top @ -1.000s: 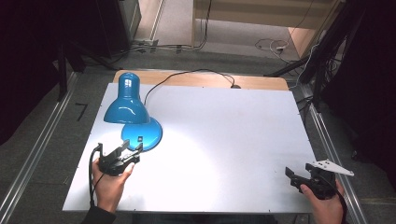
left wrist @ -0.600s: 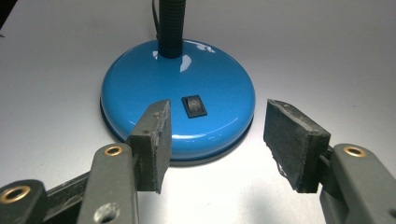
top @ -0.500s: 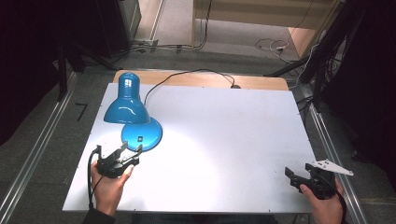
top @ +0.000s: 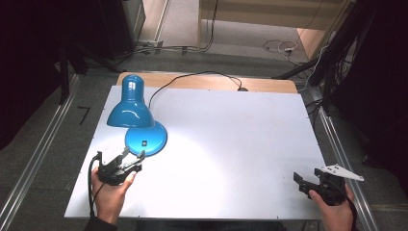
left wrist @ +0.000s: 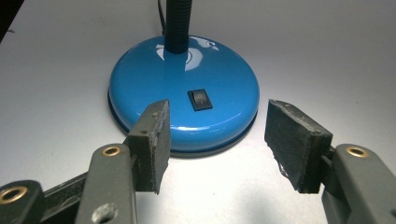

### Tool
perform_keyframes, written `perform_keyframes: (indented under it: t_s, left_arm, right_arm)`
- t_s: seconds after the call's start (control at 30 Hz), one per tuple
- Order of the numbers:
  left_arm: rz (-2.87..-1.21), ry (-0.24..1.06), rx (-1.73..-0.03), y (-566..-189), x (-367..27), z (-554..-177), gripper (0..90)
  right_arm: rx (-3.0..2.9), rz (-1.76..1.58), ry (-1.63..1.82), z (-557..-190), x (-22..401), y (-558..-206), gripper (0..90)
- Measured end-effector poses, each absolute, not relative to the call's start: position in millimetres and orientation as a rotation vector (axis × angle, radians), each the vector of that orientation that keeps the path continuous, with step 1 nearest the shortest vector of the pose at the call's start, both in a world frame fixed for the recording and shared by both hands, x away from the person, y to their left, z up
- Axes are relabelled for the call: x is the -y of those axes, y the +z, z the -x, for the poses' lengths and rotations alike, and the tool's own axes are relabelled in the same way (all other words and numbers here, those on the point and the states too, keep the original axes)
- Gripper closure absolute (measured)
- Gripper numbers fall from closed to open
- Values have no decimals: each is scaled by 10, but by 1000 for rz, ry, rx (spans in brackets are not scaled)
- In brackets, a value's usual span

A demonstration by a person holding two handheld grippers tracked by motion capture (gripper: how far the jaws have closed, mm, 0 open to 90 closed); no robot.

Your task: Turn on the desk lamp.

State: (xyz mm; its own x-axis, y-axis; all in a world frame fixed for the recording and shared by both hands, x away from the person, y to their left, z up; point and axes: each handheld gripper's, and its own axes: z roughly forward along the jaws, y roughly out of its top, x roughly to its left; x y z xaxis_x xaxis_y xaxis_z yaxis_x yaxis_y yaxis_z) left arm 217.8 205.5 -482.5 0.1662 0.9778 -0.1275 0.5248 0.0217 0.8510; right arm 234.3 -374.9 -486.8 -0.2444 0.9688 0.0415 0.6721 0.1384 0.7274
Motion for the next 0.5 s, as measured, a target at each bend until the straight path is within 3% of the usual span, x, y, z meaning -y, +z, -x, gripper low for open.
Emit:
perform_keyframes:
  t_s: [0.5]
  left_arm:
    - [-1614,693,-1492,-4830,-2138,-2112,417]
  right_arm:
    - [-1979,-1577,892,-2341,3750,-4869,161]
